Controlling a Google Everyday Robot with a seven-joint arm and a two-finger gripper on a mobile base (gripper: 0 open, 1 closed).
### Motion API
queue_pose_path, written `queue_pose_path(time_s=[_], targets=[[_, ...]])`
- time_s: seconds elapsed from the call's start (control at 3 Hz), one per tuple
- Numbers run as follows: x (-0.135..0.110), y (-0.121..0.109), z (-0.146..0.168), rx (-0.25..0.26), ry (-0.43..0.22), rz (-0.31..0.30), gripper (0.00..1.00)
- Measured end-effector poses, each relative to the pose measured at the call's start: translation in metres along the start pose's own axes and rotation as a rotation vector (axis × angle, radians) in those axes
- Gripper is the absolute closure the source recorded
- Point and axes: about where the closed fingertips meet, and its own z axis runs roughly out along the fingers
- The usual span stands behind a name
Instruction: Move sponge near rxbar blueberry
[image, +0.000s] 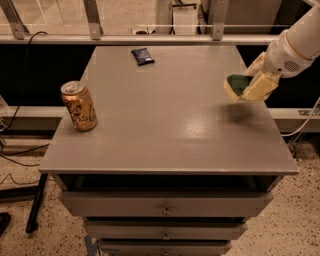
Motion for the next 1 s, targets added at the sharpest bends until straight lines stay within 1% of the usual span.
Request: queue_pose_path(time_s=[0.33,0.67,1.0], targets=[[-0.002,-0.001,0.0,0.002,-0.002,-0.002,1.0],[-0.002,-0.002,0.001,0.002,-0.003,-0.003,1.0],[-0.02,-0.029,0.014,0.037,-0.038,-0.009,1.0]])
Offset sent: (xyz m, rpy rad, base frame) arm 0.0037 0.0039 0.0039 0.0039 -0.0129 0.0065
